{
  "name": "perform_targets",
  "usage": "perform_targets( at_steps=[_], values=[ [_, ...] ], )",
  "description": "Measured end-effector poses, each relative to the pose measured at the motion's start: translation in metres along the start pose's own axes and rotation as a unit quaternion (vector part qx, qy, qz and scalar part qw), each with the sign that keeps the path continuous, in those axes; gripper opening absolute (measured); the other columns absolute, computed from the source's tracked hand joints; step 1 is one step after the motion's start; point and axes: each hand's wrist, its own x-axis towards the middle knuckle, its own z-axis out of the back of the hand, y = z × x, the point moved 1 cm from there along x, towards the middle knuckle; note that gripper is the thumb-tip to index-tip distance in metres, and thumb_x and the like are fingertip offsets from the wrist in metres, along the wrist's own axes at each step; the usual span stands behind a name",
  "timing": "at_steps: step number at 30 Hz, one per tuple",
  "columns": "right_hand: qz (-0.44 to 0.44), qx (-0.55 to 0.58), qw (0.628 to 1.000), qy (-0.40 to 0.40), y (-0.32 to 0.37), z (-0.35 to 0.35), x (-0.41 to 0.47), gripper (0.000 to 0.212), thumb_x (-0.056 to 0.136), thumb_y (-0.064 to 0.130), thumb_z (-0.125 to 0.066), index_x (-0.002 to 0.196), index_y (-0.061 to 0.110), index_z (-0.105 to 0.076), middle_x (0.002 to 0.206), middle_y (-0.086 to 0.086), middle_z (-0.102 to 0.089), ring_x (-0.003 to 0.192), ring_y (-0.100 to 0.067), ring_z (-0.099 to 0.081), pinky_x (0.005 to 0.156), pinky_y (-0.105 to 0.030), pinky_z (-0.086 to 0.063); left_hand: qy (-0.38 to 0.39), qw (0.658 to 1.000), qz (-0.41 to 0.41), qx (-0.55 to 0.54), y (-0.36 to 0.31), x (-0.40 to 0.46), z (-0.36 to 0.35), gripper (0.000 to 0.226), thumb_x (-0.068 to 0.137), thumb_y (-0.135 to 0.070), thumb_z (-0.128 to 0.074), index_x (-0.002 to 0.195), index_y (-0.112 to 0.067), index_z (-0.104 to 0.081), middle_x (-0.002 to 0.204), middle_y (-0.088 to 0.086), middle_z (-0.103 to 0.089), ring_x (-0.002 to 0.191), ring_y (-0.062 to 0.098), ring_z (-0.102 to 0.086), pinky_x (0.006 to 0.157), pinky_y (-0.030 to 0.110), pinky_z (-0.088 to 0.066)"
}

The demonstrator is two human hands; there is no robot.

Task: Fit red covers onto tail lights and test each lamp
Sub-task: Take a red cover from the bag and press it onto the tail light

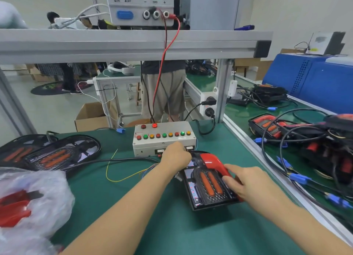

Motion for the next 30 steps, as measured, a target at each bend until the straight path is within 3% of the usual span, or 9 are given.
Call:
perform_targets(
  at_steps=[4, 9, 12, 15, 20, 23, 26, 28, 30],
  values=[
    [0.024, 0.039, 0.999, -0.007, 0.002, 0.001, -0.002, 0.025, 0.096, 0.042, -0.048, 0.111, 0.028, -0.062, 0.063, 0.003, -0.063, 0.057, -0.010, -0.054, 0.055, -0.020, -0.040, -0.027, 0.998, 0.005, -0.064, 0.004, -0.004, -0.007, 0.029, 0.084, 0.004, -0.038, 0.096, 0.005, -0.064, 0.101, 0.029, -0.064, 0.100, 0.042, -0.059, 0.079, 0.043, -0.050],
    [0.046, 0.049, 0.998, -0.013, 0.004, 0.008, -0.001, 0.032, 0.099, 0.044, -0.044, 0.125, 0.032, -0.057, 0.083, 0.003, -0.071, 0.075, -0.015, -0.063, 0.072, -0.033, -0.051, -0.022, 0.976, 0.025, -0.216, -0.004, -0.008, -0.005, 0.028, 0.087, 0.003, -0.035, 0.095, -0.006, -0.061, 0.082, 0.019, -0.055, 0.073, 0.030, -0.053, 0.060, 0.033, -0.040],
    [0.065, 0.065, 0.996, -0.015, 0.006, 0.009, -0.003, 0.033, 0.099, 0.043, -0.044, 0.129, 0.034, -0.055, 0.089, 0.005, -0.071, 0.079, -0.013, -0.063, 0.075, -0.032, -0.051, 0.031, 0.945, 0.071, -0.317, -0.004, -0.010, 0.002, 0.014, 0.086, -0.011, -0.051, 0.087, 0.001, -0.059, 0.075, 0.022, -0.058, 0.070, 0.029, -0.060, 0.067, 0.037, -0.046],
    [0.073, 0.044, 0.996, -0.020, 0.012, 0.006, -0.009, 0.036, 0.098, 0.048, -0.040, 0.126, 0.031, -0.054, 0.091, 0.006, -0.070, 0.081, -0.016, -0.063, 0.077, -0.033, -0.050, 0.053, 0.930, 0.059, -0.358, 0.001, -0.003, 0.000, 0.033, 0.077, -0.035, -0.074, 0.090, -0.008, -0.061, 0.092, 0.008, -0.069, 0.091, 0.025, -0.063, 0.086, 0.037, -0.049],
    [0.044, -0.056, 0.996, -0.057, 0.014, 0.004, -0.007, 0.044, 0.098, 0.052, -0.033, 0.140, 0.040, -0.040, 0.104, 0.010, -0.068, 0.092, -0.017, -0.063, 0.076, -0.031, -0.048, 0.034, 0.928, 0.028, -0.369, 0.005, -0.001, -0.002, 0.028, 0.075, -0.033, -0.079, 0.078, -0.012, -0.060, 0.074, 0.002, -0.070, 0.064, 0.009, -0.067, 0.050, 0.020, -0.047],
    [0.007, -0.073, 0.996, -0.059, 0.012, 0.003, -0.007, 0.050, 0.091, 0.063, -0.036, 0.138, 0.046, -0.040, 0.095, 0.015, -0.053, 0.080, -0.007, -0.053, 0.062, -0.024, -0.039, 0.057, 0.921, 0.010, -0.385, 0.008, -0.005, 0.001, 0.028, 0.075, -0.034, -0.078, 0.089, -0.011, -0.071, 0.074, 0.004, -0.075, 0.064, 0.013, -0.071, 0.052, 0.020, -0.053],
    [-0.116, 0.169, 0.978, 0.031, 0.001, -0.005, -0.007, 0.059, 0.083, 0.065, -0.053, 0.132, 0.033, -0.045, 0.107, 0.015, -0.057, 0.092, -0.009, -0.060, 0.079, -0.028, -0.048, 0.075, 0.907, 0.014, -0.415, 0.008, -0.006, 0.003, 0.033, 0.074, -0.031, -0.079, 0.099, -0.011, -0.072, 0.084, 0.007, -0.075, 0.074, 0.019, -0.073, 0.058, 0.023, -0.056],
    [-0.152, 0.405, 0.894, 0.120, -0.001, -0.009, -0.008, 0.057, 0.080, 0.053, -0.062, 0.122, 0.015, -0.059, 0.107, 0.005, -0.072, 0.095, -0.016, -0.070, 0.081, -0.025, -0.053, 0.091, 0.904, 0.018, -0.417, 0.007, -0.007, 0.004, 0.035, 0.073, -0.031, -0.080, 0.100, -0.009, -0.072, 0.085, 0.009, -0.075, 0.074, 0.021, -0.073, 0.058, 0.025, -0.056],
    [-0.145, 0.506, 0.838, 0.143, 0.001, -0.008, -0.010, 0.042, 0.082, 0.040, -0.062, 0.112, 0.011, -0.067, 0.099, -0.003, -0.076, 0.089, -0.019, -0.073, 0.069, -0.019, -0.054, 0.107, 0.905, 0.024, -0.412, 0.006, -0.006, 0.005, 0.036, 0.073, -0.030, -0.080, 0.099, -0.006, -0.072, 0.084, 0.012, -0.075, 0.072, 0.023, -0.073, 0.059, 0.027, -0.057]
  ],
)
